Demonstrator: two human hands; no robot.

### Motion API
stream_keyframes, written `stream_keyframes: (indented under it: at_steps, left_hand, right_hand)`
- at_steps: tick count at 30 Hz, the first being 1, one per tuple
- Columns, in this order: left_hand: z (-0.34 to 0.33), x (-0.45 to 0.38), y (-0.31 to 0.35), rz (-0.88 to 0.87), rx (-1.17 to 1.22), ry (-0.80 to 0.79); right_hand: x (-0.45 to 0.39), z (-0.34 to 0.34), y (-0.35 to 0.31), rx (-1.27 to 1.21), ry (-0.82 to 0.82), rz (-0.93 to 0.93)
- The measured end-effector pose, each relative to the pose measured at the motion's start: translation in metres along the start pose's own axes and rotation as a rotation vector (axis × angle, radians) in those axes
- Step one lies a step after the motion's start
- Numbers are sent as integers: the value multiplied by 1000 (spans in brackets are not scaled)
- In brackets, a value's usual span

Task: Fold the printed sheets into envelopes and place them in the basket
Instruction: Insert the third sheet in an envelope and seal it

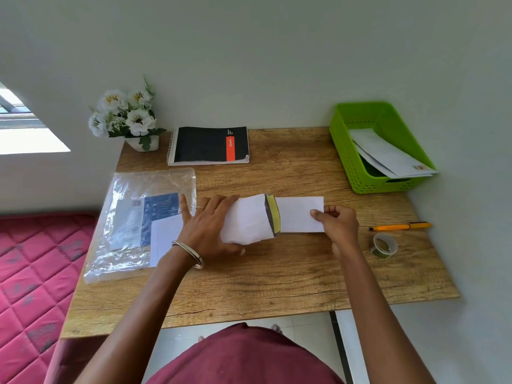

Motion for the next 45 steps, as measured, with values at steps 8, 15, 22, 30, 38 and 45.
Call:
stream_keyframes:
  at_steps: [8,15,22,30,38,45]
  left_hand:
    - [-2,-3,-3,34,-27,-20]
    - [-4,-2,-6,128,-57,-37]
    - [-4,1,-12,221,21,-32]
    - [-6,4,-8,241,80,-12]
    - [-6,10,-7,256,118,7]
    - [-7,12,-8,264,115,7]
  right_hand:
    - [9,32,-11,-169,-90,117]
    - [14,48,-14,-195,-27,210]
    - [27,63,-12,-512,-78,222]
    - [31,56,2,-333,-88,212]
    - [30,60,3,-348,-82,180]
    - [32,61,3,-320,-75,189]
Point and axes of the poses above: each hand's wrist, its own x-axis away from the middle knuckle, its own z-axis out of the back of the hand, y = z × x, the point moved 2 cm from there along -x, towards the middle knuckle, and after that the axes turned 5 degrees about -y, right-handed, at the moved point
